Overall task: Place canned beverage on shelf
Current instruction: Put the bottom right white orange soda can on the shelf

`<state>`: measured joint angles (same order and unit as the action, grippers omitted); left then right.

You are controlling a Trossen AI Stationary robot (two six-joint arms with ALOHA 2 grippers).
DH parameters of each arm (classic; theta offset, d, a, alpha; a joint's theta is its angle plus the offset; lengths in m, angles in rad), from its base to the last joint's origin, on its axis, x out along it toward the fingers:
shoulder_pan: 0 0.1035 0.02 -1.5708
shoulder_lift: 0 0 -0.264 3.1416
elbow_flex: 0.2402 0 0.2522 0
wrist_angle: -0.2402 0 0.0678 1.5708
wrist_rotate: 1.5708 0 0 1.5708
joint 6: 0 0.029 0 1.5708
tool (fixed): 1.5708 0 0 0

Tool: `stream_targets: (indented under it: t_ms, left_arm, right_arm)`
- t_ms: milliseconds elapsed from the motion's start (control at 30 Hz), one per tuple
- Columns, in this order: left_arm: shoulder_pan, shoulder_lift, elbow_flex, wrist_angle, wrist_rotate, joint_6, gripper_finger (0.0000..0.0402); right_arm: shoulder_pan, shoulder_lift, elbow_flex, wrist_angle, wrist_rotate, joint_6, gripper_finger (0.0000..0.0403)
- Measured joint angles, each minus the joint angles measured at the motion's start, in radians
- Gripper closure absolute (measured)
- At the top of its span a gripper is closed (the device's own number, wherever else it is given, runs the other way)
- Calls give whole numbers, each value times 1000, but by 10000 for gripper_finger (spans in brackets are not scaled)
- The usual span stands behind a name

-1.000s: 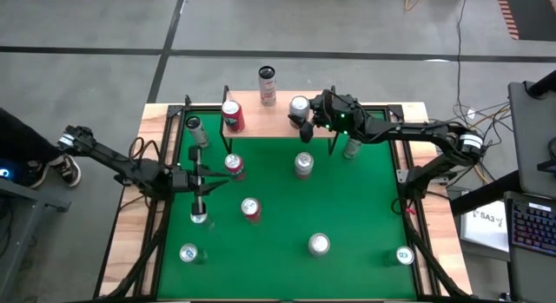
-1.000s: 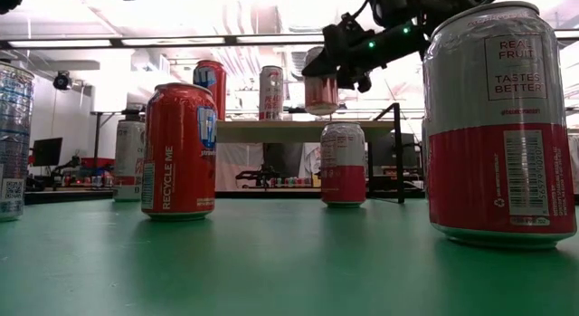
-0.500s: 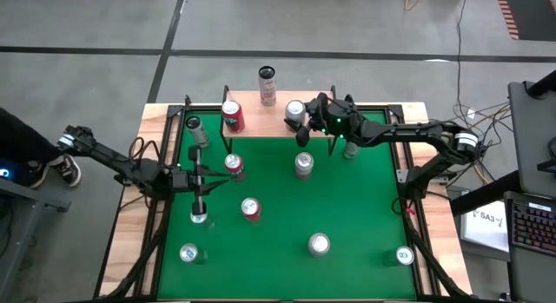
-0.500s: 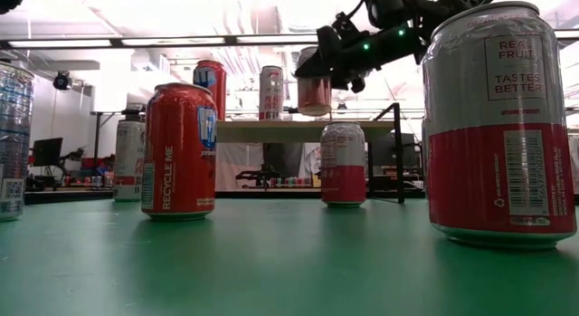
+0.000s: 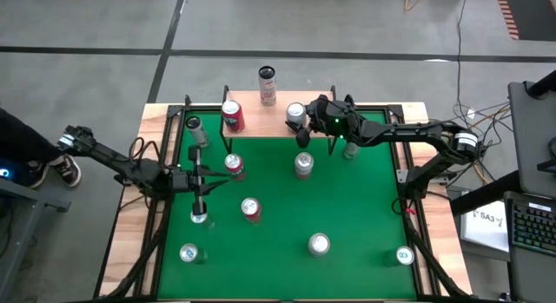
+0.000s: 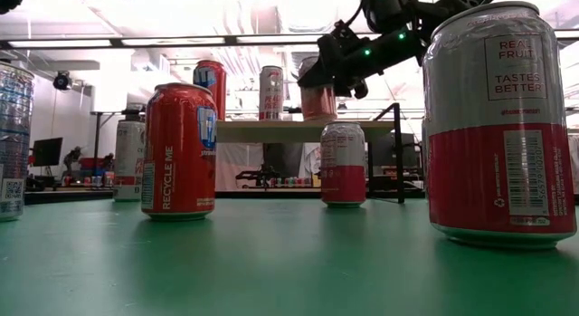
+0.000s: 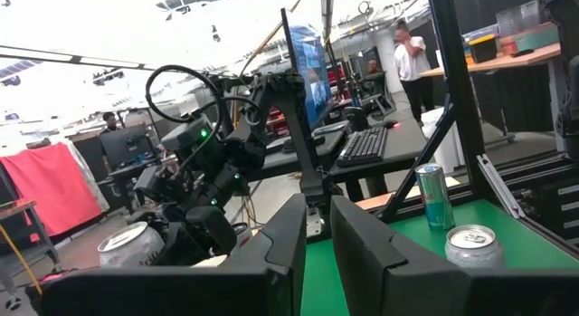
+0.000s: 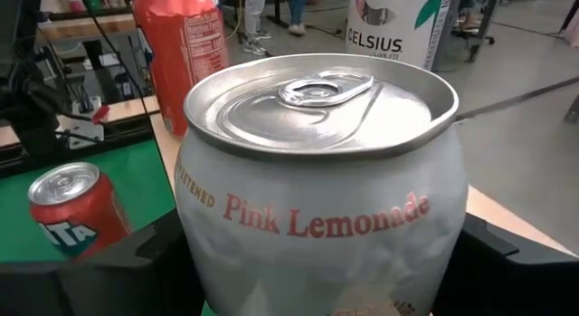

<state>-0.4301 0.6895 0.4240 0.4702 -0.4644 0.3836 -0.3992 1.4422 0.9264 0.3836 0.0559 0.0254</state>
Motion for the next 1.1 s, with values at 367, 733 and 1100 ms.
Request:
stream_targets:
  t_ms: [367, 733, 1100]
  left_arm:
    - [0, 1, 0, 0, 0, 0, 364]
    - [0, 1, 0, 1, 0, 8, 364]
    - [0, 1, 0, 1, 0, 8, 364]
  right_arm:
    - [-1, 0, 0, -8, 4, 20, 86]
    - [-7, -14, 2, -13, 59, 26, 56]
    - [-7, -48, 62, -122, 60, 53, 49]
